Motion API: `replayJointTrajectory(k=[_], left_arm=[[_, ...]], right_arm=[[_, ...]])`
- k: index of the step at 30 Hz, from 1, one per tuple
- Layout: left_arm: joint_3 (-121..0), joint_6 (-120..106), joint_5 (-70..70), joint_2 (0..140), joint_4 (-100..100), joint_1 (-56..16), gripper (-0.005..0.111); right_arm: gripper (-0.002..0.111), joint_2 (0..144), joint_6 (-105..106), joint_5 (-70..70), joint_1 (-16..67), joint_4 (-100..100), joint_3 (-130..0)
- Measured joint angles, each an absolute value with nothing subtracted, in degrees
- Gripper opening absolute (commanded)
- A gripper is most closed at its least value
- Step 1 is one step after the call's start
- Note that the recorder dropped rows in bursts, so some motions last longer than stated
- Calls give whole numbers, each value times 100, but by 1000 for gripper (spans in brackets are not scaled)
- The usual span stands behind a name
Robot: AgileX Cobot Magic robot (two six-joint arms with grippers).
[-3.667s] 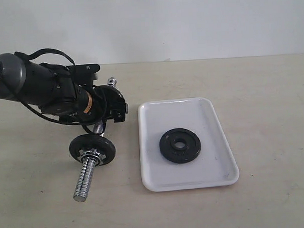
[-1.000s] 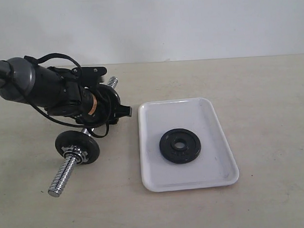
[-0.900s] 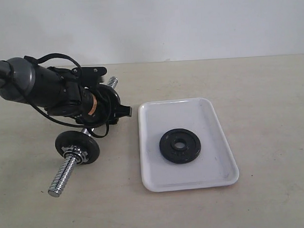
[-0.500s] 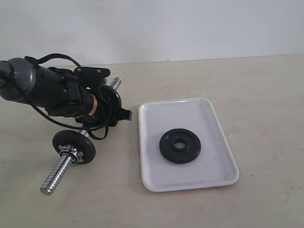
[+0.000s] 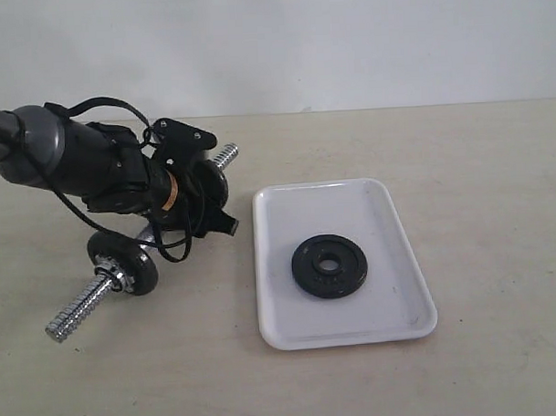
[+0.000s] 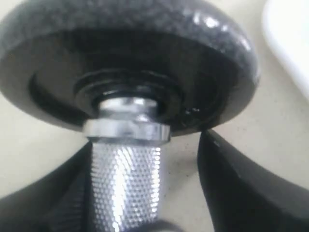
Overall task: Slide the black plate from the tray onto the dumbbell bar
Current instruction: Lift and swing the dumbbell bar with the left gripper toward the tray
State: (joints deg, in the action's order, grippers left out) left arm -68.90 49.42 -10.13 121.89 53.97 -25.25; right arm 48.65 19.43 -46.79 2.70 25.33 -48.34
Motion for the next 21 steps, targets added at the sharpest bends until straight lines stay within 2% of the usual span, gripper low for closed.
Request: replayJointTrajectory(k=[10,21], left_arm=[[-6902,3202,-1146,12189,5664,-2525,4],[-6902,3151,-1157,12189,5543,-2525,4]], right_arm=[[0,4865,1943,-4679,270,2533,-4834],[0,4865,1943,-4679,270,2533,-4834]])
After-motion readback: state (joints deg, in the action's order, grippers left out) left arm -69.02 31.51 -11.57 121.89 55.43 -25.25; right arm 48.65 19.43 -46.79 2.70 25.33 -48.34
